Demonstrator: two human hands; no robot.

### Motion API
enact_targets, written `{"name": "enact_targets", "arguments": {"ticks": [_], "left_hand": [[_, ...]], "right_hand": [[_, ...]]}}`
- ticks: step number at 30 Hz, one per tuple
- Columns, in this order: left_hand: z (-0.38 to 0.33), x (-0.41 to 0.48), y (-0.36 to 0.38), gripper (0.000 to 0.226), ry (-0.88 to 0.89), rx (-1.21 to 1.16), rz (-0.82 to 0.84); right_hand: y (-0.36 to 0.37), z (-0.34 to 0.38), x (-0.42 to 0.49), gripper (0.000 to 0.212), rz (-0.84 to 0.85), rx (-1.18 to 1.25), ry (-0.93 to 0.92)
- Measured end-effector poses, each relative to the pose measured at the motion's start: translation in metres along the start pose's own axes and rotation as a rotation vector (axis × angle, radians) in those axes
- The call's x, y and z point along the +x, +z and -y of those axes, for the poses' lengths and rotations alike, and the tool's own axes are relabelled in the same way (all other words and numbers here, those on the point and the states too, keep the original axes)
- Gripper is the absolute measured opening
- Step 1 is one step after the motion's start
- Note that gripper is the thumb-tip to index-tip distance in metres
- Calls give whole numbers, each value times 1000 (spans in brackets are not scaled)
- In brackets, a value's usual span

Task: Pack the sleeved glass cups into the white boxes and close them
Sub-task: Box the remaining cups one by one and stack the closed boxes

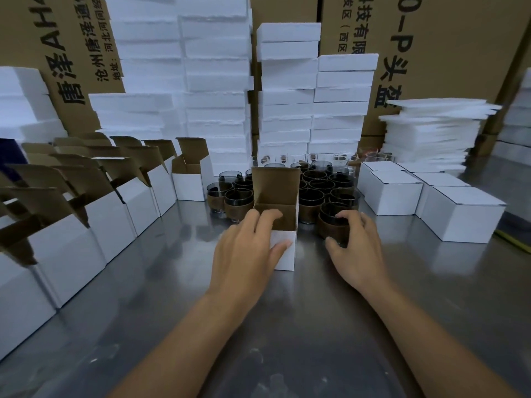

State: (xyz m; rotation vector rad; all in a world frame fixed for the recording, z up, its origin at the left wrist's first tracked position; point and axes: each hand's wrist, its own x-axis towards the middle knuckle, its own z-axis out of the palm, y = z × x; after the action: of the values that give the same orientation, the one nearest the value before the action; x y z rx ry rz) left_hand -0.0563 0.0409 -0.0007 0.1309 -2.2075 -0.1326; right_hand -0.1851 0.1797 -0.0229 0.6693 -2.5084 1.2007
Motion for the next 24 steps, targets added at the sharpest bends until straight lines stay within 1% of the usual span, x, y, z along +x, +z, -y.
{"name": "enact_targets", "arguments": {"ticks": [2,3,5,6,8,11,13,15,18,22,24], "left_hand": [[-3,-2,-2,31,-30,-159,28],[-5,-3,-3,24,-54,-264,78],[-7,-6,-1,8,-90,-485,231],[-8,-8,1,4,-109,-576,296],[-8,-9,4,14,-167,-681,349],[-8,-9,4,16,-287,-789,353],[-9,-10,4,9,-350,-850,345],[-12,-12,3,3,-382,-907,343],[-17,-12,-2,14,-430,-1007,381],[-16,-9,-4,41,-520,-1141,459],[-17,-8,-4,48,-545,-1186,514]], "right_hand": [[0,1,-1,33,-39,20,-11],[0,2,-1,33,-51,25,-2],[-1,3,-1,40,-62,42,36],[-2,4,-2,44,-66,50,49],[-4,7,-4,45,-75,100,62],[-12,14,-7,43,-118,368,123],[-19,20,-10,51,-120,540,143],[-23,25,-12,63,-81,673,165],[-25,31,-18,65,-39,748,140],[-28,41,-26,64,-8,809,73],[-29,46,-30,68,35,835,56]]}}
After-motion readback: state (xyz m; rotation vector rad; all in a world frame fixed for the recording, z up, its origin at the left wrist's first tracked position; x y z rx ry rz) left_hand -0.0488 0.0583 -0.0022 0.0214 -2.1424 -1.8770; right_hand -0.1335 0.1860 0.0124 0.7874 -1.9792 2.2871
